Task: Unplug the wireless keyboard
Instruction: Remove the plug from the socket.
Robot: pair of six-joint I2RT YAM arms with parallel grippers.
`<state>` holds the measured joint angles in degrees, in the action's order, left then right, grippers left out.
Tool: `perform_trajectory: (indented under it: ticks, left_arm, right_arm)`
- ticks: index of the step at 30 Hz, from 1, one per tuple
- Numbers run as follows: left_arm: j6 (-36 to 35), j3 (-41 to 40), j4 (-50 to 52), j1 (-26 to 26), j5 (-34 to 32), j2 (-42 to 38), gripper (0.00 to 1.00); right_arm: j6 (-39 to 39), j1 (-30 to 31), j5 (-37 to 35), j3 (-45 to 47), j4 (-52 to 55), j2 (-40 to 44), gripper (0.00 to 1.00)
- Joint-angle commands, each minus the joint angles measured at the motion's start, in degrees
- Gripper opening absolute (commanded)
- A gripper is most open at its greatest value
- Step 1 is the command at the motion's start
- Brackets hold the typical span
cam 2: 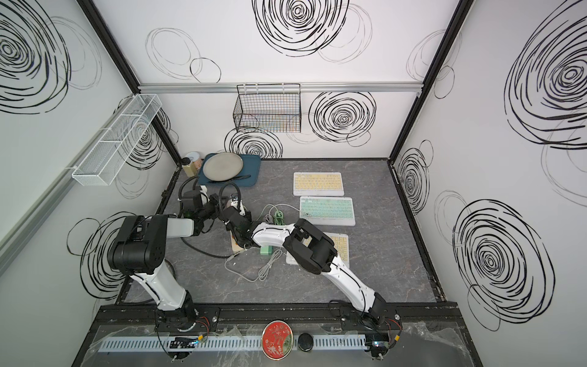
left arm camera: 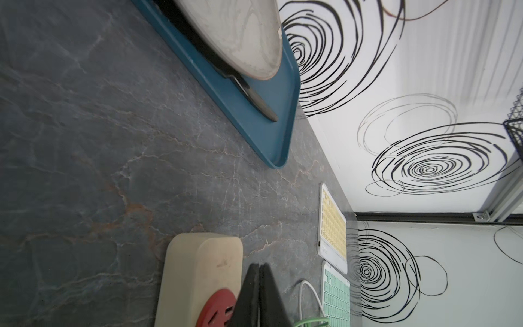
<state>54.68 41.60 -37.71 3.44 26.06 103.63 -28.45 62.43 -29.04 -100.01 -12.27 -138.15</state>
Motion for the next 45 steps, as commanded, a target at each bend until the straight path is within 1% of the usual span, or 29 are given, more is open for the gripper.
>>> perform_trajectory:
  ticks: [1,7,11,17,22,25,29,33,35,36,38,40,41,43,45]
  left_arm:
    - [0.2,2.0,-2.1,-1.6,1.9,1.4,0.10]
    - [-0.2,2.2,0.6,-2.2,-0.2,4.2,0.10]
    - [-0.3,1.9,1.2,-2.5,-0.2,6.3,0.09]
    - [-1.8,0.8,5.7,-1.8,-3.7,8.0,0.09]
    - [-1.7,-0.6,3.9,-0.9,-3.2,8.6,0.09]
    - [-1.2,-1.0,2.5,-0.8,-2.6,10.0,0.08]
    - [0.0,-1.8,-0.2,-0.8,-1.9,11.1,0.08]
    - [-0.4,-1.8,0.6,-0.9,-2.4,10.7,0.08]
    - [-0.2,-1.9,0.7,-0.9,-2.8,10.5,0.07]
    - [-0.3,-2.0,0.8,-0.9,-2.9,10.5,0.07]
    - [-0.4,-1.9,1.0,-1.0,-2.9,10.4,0.07]
    - [-0.3,-1.8,1.1,-0.9,-2.8,10.5,0.07]
    - [-0.3,-1.8,1.1,-0.9,-2.8,10.5,0.05]
    - [-0.4,-1.9,1.0,-0.9,-2.8,10.5,0.05]
    - [-0.2,-1.8,1.0,-0.9,-2.9,10.5,0.05]
  right_arm:
    - [0.9,0.3,0.2,1.1,2.3,1.8,0.00]
    - [0.9,0.3,0.1,1.0,2.4,1.9,0.00]
    - [0.8,0.3,0.6,0.4,2.9,1.7,0.00]
    - [-0.4,-0.1,2.6,-0.6,3.8,1.4,0.00]
    - [-3.3,-1.3,7.2,0.4,3.1,1.7,0.00]
    - [-3.5,-1.3,7.7,-0.1,3.4,1.5,0.00]
    - [-0.8,-0.1,5.0,-2.9,5.2,0.5,0.00]
    - [3.0,2.0,-0.8,-10.9,12.0,-3.1,0.00]
    - [3.7,2.5,-2.0,-12.7,13.0,-4.1,0.00]
    - [3.2,2.2,-1.2,-12.7,13.0,-4.1,0.00]
    - [0.4,1.0,2.8,-11.6,12.5,-3.5,0.00]
    - [-2.9,-0.9,9.1,-7.4,8.5,-1.4,0.00]
    - [-3.5,-1.4,10.6,-4.9,6.5,-0.3,0.00]
    - [-4.7,-2.2,11.8,-1.9,4.4,1.4,0.00]
    - [-5.0,-2.4,12.2,-1.4,4.7,2.1,0.00]
